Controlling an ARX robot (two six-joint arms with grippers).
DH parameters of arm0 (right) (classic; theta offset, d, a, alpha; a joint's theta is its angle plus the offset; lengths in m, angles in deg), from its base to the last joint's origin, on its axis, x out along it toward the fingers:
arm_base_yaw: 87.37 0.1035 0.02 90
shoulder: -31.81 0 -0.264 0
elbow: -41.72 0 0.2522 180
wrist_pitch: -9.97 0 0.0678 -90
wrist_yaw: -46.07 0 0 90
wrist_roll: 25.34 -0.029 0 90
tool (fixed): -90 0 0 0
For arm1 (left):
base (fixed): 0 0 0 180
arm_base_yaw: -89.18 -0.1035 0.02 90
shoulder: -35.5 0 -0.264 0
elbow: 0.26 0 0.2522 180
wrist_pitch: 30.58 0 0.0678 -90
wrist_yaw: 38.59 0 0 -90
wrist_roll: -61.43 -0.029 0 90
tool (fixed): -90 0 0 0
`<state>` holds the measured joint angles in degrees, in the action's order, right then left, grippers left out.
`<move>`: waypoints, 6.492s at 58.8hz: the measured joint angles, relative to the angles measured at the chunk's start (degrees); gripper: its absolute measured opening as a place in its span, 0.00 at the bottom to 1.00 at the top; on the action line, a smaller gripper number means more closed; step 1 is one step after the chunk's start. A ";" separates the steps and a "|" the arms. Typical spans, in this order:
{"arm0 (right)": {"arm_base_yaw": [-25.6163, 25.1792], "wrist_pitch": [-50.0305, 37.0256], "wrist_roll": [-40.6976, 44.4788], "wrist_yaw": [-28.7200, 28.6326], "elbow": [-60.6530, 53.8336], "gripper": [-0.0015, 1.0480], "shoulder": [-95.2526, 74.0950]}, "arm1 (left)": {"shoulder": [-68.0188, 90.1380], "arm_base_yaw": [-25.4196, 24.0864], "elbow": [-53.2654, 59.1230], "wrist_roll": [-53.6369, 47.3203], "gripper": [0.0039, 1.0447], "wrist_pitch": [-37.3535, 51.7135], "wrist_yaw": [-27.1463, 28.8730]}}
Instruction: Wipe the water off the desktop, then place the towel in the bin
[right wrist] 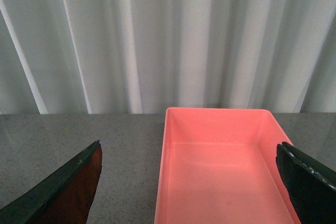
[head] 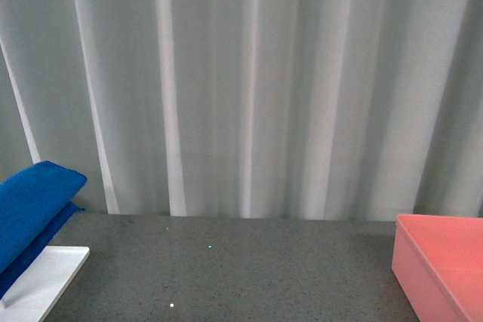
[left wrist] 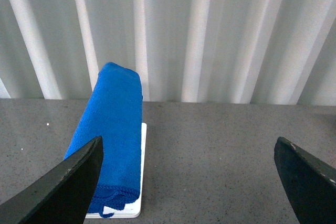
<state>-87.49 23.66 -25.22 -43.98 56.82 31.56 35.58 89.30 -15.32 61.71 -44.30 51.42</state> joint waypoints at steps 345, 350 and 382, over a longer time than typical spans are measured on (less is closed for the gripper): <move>25.44 -29.81 -10.91 -25.46 36.35 0.93 -86.73 | 91.73 15.93 -50.16 26.86 0.05 34.25 -27.17; 25.27 -30.53 -11.98 -26.23 35.93 0.93 -85.46 | 91.73 15.93 -50.16 26.86 0.05 34.25 -27.17; 23.82 -33.24 -14.75 -33.38 37.22 0.93 -85.72 | 91.73 15.96 -50.16 26.86 0.05 34.25 -27.15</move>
<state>-63.67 -9.59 -39.98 -77.36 94.04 -54.16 127.31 105.25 -65.48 88.57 -10.05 24.27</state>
